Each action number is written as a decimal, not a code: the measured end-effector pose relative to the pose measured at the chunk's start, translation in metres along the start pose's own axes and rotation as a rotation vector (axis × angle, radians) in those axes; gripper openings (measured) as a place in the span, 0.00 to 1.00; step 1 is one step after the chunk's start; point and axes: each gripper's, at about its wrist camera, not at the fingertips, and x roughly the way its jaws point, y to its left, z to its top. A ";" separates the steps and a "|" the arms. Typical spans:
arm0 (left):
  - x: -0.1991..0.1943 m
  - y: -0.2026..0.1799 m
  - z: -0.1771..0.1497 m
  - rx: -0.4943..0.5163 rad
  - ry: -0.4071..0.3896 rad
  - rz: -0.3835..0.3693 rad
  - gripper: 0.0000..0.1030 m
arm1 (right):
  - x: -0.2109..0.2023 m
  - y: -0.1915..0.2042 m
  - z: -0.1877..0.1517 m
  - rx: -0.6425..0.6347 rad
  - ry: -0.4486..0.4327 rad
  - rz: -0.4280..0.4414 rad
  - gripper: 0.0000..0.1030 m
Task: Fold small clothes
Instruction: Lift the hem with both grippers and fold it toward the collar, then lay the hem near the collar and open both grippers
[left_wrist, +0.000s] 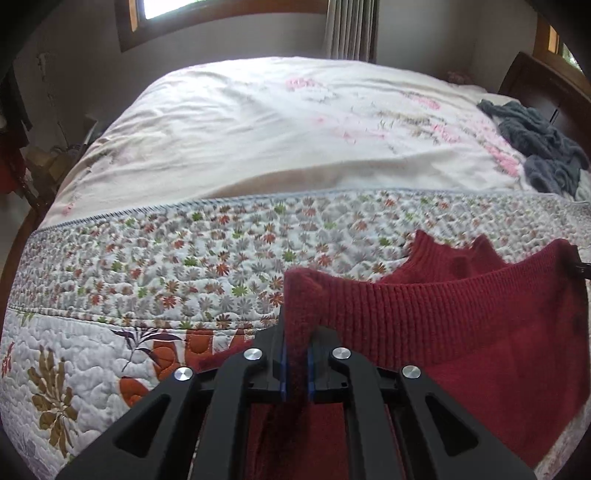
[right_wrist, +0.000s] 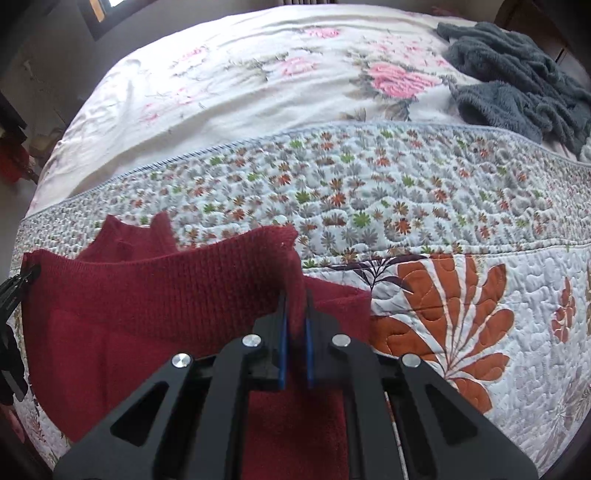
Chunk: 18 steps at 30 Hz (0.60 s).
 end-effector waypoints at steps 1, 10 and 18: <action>0.008 -0.001 -0.002 0.005 0.015 0.007 0.07 | 0.006 -0.001 0.000 0.002 0.007 -0.004 0.06; 0.035 0.001 -0.013 -0.004 0.068 0.031 0.13 | 0.042 -0.005 -0.009 0.015 0.053 -0.024 0.08; -0.025 0.034 -0.015 -0.113 0.035 -0.089 0.29 | -0.012 -0.015 -0.024 0.039 -0.032 0.027 0.37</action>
